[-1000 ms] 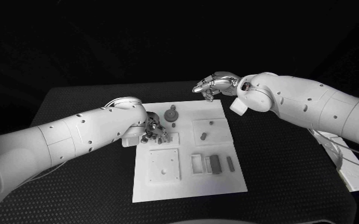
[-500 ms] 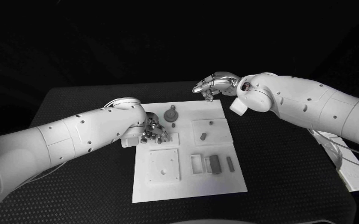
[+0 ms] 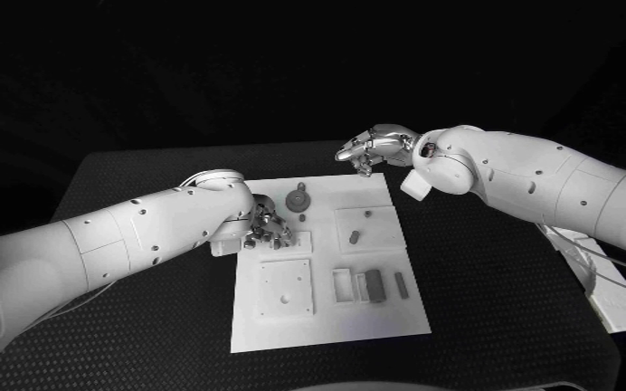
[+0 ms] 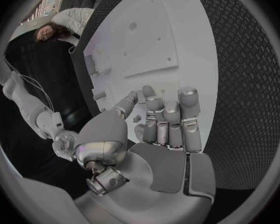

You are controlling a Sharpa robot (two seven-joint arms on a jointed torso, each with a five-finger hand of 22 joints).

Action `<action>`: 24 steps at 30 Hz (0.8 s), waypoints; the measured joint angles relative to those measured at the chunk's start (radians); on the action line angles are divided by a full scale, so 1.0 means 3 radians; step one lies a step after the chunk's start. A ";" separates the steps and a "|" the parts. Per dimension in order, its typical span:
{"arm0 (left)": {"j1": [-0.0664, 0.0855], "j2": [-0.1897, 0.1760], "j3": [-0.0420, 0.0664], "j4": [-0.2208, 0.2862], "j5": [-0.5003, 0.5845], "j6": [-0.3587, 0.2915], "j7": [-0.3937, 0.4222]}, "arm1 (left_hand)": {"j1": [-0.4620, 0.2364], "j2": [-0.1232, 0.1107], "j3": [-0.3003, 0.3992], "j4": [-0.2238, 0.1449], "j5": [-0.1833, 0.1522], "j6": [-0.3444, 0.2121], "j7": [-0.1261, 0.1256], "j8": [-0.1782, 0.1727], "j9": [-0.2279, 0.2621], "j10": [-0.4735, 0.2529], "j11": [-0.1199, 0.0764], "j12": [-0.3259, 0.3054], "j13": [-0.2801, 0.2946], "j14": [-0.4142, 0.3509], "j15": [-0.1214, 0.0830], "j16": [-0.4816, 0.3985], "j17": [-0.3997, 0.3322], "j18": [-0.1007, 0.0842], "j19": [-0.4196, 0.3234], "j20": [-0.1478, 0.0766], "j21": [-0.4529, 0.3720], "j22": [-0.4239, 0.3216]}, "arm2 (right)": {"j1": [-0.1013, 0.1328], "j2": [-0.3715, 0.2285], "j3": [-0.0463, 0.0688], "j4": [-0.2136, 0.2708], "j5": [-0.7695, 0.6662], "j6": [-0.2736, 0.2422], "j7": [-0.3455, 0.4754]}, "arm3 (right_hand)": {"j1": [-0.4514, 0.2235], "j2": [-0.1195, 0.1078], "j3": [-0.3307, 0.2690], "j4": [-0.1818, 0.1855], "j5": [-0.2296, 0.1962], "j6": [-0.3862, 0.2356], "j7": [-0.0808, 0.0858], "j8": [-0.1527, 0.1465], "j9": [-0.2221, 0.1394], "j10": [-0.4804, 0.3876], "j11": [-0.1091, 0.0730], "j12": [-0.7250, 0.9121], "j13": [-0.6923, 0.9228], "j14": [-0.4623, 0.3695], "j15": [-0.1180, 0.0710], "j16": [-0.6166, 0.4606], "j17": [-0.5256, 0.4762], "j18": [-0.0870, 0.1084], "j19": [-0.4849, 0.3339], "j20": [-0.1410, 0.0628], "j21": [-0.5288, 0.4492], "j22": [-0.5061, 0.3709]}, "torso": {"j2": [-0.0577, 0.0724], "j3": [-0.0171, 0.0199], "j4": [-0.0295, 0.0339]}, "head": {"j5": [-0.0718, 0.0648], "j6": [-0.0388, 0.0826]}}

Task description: Assemble the parts on the task board

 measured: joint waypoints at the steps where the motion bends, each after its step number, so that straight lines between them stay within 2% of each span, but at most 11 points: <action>1: 0.0000 0.0000 0.0000 0.0000 -0.0001 -0.0004 0.0000 | -0.0008 -0.0008 0.0000 0.0000 0.0000 0.0000 0.0000 -0.0004 0.0002 0.0000 0.0000 0.0000 0.0000 0.0000 0.0000 0.0000 0.0000 0.0000 0.0000 0.0000 0.0000 0.0000 | 0.0000 0.0000 0.0000 0.0000 0.0000 0.0000 0.0000 | 0.0000 0.0000 0.0000 0.0000 0.0000 0.0000 -0.0001 0.0000 0.0000 0.0000 0.0000 0.0000 0.0000 0.0000 0.0000 0.0000 0.0000 0.0000 0.0000 0.0000 0.0000 0.0000 | 0.0000 0.0000 0.0000 | 0.0000 0.0000; 11: -0.0001 0.0004 -0.0001 -0.0007 -0.0007 -0.0053 0.0000 | -0.0002 -0.0058 0.0001 0.0018 0.0000 0.0000 0.0000 -0.0005 0.0013 0.0000 0.0000 0.0000 0.0000 0.0000 0.0000 0.0000 -0.0003 0.0000 0.0000 0.0000 0.0000 0.0003 | 0.0000 0.0004 0.0000 -0.0004 0.0000 0.0000 0.0000 | 0.0000 0.0000 0.0000 0.0000 0.0000 -0.0001 -0.0005 0.0000 0.0000 0.0000 0.0000 0.0014 0.0000 0.0001 0.0001 0.0000 0.0000 0.0000 0.0000 0.0000 0.0000 0.0000 | 0.0000 0.0001 0.0000 | -0.0001 -0.0001; 21: -0.0002 0.0005 -0.0001 -0.0010 -0.0027 -0.0126 0.0001 | -0.0001 -0.0056 0.0019 0.0036 0.0000 0.0001 -0.0001 -0.0024 0.0022 0.0000 0.0000 0.0000 0.0000 0.0000 0.0000 -0.0002 -0.0005 0.0000 0.0000 0.0000 0.0000 0.0002 | -0.0001 0.0003 0.0000 -0.0004 0.0000 0.0001 0.0000 | 0.0000 0.0000 0.0000 0.0000 0.0000 -0.0011 0.0004 0.0000 0.0000 0.0000 0.0000 0.0014 0.0000 0.0001 0.0001 0.0000 -0.0003 0.0000 0.0000 0.0000 0.0000 0.0000 | 0.0000 0.0001 -0.0001 | -0.0001 0.0003; 24: -0.0002 0.0005 -0.0002 -0.0010 -0.0033 -0.0144 0.0002 | 0.0035 -0.0020 0.0030 0.0025 0.0000 0.0001 -0.0001 -0.0024 0.0032 0.0000 0.0000 0.0000 0.0000 0.0000 0.0000 -0.0002 -0.0006 0.0000 0.0000 0.0000 0.0000 0.0002 | -0.0001 0.0004 0.0000 -0.0004 0.0000 0.0001 0.0000 | 0.0000 0.0000 0.0000 0.0000 0.0000 -0.0011 0.0004 0.0000 0.0000 0.0000 0.0000 0.0014 0.0000 0.0005 0.0005 0.0000 -0.0003 0.0000 0.0000 0.0000 0.0000 0.0000 | 0.0000 0.0001 -0.0001 | -0.0001 0.0004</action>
